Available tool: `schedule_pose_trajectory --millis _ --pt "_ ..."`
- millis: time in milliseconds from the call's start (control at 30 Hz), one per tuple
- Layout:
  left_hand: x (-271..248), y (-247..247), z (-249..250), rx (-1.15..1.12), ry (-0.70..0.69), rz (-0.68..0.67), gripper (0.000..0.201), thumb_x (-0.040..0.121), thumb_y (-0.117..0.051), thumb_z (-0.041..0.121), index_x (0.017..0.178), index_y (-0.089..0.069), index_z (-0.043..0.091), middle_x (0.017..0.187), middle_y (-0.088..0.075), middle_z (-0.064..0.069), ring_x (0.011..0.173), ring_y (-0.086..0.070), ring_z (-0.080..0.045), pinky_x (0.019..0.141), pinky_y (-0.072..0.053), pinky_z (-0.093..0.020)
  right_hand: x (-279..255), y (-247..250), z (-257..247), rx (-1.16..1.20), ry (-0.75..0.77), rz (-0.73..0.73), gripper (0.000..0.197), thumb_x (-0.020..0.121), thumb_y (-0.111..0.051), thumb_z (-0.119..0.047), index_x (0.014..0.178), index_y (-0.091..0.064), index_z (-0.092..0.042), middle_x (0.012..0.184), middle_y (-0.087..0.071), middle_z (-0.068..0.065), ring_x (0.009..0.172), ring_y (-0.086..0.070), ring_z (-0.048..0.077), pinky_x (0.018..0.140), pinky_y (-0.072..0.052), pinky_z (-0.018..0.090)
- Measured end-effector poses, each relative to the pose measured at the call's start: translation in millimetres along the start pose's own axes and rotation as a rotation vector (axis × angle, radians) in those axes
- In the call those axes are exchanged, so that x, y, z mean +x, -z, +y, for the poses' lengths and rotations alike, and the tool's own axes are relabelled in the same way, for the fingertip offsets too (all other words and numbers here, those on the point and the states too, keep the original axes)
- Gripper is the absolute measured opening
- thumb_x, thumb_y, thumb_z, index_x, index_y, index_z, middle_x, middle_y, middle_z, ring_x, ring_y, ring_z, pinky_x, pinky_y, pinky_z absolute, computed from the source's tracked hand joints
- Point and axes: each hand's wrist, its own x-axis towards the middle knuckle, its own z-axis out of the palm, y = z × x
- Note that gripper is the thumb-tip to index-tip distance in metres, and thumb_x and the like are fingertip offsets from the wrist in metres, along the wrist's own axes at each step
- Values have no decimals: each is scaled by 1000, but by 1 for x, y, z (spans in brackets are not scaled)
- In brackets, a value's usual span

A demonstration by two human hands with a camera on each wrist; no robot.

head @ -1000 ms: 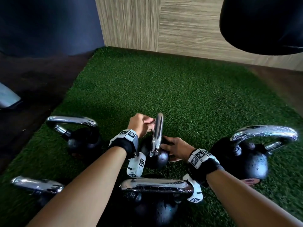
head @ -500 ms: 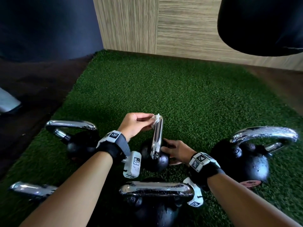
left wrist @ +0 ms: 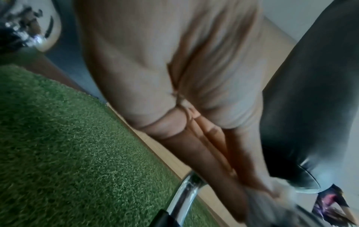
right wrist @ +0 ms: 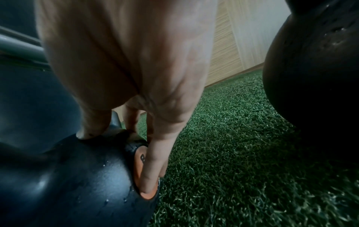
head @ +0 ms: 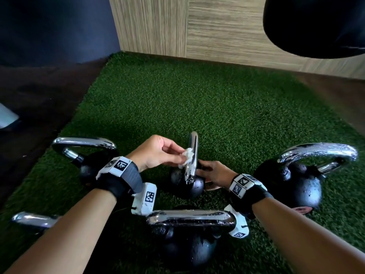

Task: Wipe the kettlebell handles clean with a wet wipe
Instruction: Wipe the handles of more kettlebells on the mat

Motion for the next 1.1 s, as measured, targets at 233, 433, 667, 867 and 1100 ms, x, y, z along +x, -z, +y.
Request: schedule_pose_trajectory --millis 233,433,667,867,1100 --pt "-19 0 -3 134 -52 -98 23 62 -95 26 81 -81 25 90 -81 -2 83 -75 -13 82 -61 -27 -2 -3 -2 15 7 28 45 99 -62 -26 143 -52 -24 114 -69 4 94 -66 18 85 -57 39" --pt "-34 -11 -25 142 -133 -51 23 66 -96 21 83 -82 25 89 -81 -1 85 -77 -16 81 -61 -27 -4 0 1 42 16 28 46 99 -63 -25 143 -52 -24 123 -69 7 97 -67 19 79 -57 35" --pt "-37 -26 -46 331 -137 66 27 69 -93 11 77 -79 34 87 -79 15 82 -75 -2 79 -56 -15 3 5 7 27 37 12 40 97 -66 -30 136 -58 -29 120 -73 2 97 -71 16 74 -59 33" --pt "-34 -16 -36 487 -151 20 33 74 -90 12 79 -79 42 82 -76 25 79 -72 6 76 -53 -9 5 17 -12 -395 125 230 23 89 -73 -28 112 -70 -32 91 -74 -8 61 -63 0 54 -53 17" --pt "-28 17 23 196 -328 144 30 72 -86 51 99 -80 41 102 -79 12 99 -75 -7 89 -55 -16 -19 31 -81 67 518 275 19 80 -79 -16 99 -78 -12 85 -77 6 68 -71 16 60 -61 25"
